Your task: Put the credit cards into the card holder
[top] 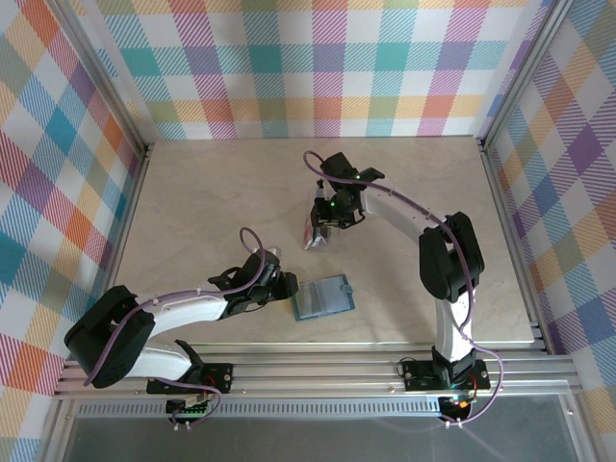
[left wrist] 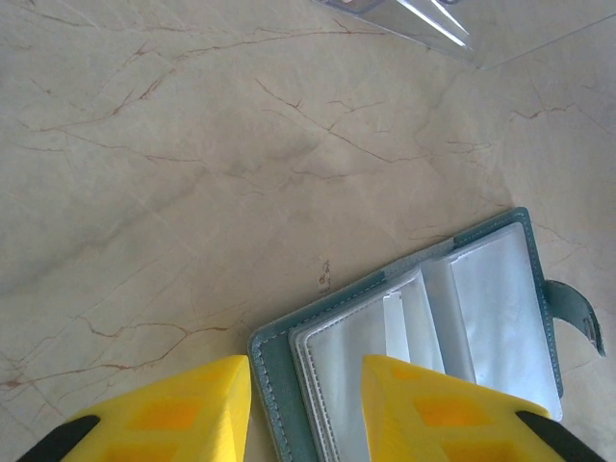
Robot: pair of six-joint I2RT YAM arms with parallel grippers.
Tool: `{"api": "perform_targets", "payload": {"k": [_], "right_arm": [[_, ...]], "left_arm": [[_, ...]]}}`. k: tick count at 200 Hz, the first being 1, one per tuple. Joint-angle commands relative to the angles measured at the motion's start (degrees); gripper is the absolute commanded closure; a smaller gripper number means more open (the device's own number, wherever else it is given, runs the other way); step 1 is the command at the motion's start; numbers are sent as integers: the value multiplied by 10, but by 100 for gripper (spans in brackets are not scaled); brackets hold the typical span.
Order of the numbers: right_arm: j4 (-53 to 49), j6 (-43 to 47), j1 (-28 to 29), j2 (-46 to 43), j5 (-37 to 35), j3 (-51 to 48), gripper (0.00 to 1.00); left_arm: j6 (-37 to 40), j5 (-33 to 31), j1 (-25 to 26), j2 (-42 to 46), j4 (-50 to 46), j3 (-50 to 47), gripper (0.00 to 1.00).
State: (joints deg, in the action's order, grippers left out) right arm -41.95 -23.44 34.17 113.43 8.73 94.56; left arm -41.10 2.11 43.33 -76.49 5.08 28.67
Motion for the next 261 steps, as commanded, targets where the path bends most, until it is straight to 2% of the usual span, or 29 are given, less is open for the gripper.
{"api": "perform_targets", "payload": {"k": [1, 45, 220, 261], "right_arm": [[3, 3, -1, -30, 16, -6, 72], [1, 3, -3, -31, 12, -7, 78], [-22, 9, -4, 1, 0, 12, 79], [-20, 9, -4, -7, -1, 8, 87]], "left_arm": [[6, 3, -6, -4, 12, -2, 64], [7, 4, -6, 0, 9, -2, 64], [6, 0, -6, 16, -1, -1, 64], [6, -2, -7, 21, -7, 1, 64]]}}
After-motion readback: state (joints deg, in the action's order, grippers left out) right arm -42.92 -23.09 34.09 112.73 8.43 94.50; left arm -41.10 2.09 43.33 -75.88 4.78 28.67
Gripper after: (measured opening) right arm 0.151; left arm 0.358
